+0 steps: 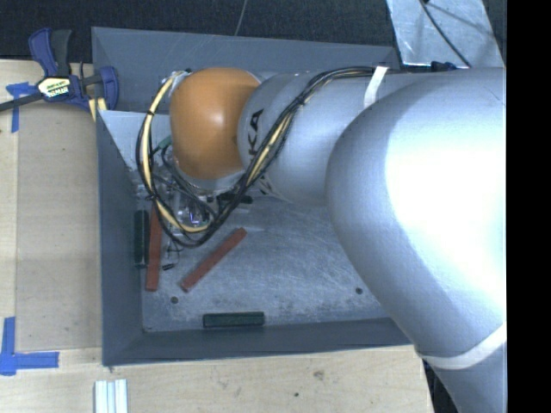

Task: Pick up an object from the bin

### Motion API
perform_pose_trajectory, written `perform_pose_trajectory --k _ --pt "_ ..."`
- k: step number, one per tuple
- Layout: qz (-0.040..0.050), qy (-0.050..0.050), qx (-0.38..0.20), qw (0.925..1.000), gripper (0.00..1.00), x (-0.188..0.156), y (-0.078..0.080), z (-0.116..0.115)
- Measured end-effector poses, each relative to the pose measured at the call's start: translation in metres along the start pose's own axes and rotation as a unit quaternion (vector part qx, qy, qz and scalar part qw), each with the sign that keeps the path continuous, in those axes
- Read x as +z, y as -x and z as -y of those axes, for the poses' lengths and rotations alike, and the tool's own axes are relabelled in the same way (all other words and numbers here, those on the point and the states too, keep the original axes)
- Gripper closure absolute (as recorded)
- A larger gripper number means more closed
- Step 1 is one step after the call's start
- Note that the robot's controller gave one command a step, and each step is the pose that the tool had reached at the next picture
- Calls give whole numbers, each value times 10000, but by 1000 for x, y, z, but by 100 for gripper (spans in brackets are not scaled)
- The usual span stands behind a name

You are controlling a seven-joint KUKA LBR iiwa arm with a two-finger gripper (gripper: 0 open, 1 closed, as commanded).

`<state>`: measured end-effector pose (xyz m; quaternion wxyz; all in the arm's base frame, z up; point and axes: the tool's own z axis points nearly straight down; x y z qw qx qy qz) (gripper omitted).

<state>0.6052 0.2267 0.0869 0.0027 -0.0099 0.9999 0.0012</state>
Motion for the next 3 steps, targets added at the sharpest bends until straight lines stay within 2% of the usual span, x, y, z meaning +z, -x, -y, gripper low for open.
perform_pose_trajectory --k 1,2,3 --pt "-34 -6 -218 9998 0 -10 -5 35" --pt "4 -26 -182 9998 0 5 -38 48" --pt "-4 3 242 9997 0 11 -28 99"
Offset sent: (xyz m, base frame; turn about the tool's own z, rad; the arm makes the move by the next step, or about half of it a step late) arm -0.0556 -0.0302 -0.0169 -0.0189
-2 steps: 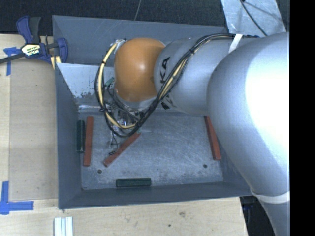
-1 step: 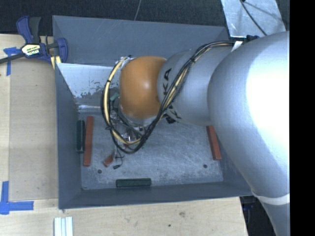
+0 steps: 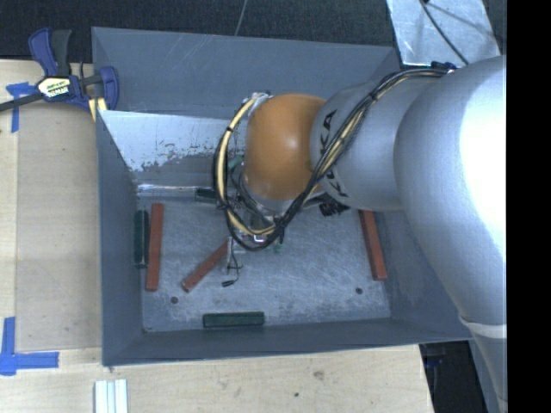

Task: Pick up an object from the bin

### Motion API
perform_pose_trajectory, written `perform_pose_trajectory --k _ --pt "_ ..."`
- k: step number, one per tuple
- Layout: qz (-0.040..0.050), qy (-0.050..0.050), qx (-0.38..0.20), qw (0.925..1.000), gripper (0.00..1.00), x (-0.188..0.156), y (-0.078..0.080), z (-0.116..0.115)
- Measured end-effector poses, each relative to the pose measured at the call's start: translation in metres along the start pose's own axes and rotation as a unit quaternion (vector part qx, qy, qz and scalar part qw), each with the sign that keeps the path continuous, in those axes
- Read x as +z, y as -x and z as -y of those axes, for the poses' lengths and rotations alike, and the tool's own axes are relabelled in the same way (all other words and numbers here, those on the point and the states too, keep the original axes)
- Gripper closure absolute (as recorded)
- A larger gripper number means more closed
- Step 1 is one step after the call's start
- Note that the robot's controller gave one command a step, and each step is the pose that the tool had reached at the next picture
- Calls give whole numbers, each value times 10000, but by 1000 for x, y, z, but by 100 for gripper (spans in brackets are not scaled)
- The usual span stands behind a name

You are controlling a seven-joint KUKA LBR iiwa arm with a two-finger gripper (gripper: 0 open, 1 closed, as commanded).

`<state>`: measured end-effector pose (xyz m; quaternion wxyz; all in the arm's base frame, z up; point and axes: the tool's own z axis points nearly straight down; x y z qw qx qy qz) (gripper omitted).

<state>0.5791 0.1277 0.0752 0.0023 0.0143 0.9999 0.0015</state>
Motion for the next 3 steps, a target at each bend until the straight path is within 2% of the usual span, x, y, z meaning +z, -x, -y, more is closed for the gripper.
perform_pose_trajectory --k 1,2,3 --pt "4 3 -522 9986 100 4 -54 -11" --pt "4 4 -520 9986 100 4 -54 -11" --pt "-29 -17 -177 9998 100 -57 -34 -46"
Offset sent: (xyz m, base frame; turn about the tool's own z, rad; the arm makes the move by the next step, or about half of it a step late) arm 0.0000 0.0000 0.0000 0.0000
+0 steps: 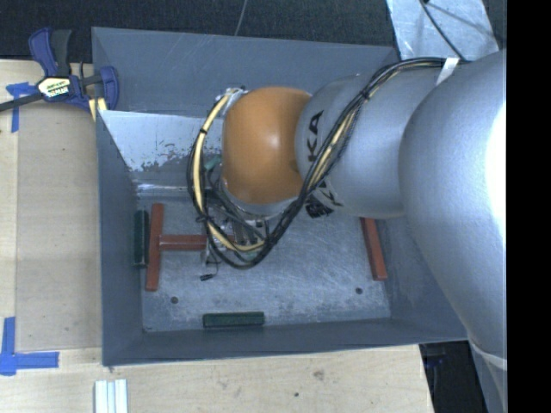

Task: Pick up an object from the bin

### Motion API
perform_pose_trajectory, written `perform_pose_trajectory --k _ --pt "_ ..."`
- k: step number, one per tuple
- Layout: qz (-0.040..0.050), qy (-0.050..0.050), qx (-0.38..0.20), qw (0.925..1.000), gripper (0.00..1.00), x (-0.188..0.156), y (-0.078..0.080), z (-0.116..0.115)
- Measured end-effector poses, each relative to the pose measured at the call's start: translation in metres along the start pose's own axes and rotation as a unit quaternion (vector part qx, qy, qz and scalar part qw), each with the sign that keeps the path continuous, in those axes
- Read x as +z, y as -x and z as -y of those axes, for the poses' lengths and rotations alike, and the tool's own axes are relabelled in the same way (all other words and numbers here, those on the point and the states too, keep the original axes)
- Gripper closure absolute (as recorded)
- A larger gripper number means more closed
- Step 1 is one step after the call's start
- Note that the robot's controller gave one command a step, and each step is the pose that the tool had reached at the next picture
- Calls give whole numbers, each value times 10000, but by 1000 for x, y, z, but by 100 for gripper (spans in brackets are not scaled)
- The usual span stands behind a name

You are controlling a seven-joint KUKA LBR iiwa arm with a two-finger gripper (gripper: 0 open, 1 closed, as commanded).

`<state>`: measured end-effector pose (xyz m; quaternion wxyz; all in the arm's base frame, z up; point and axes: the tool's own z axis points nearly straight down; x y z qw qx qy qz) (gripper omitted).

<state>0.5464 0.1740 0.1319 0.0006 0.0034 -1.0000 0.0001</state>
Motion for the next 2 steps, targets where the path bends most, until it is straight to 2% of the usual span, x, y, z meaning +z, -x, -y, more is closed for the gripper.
perform_pose_trajectory --k 1,2 --pt "-27 -5 130 9999 100 -61 -48 20" --pt "7 -4 172 9999 100 -111 -65 3"
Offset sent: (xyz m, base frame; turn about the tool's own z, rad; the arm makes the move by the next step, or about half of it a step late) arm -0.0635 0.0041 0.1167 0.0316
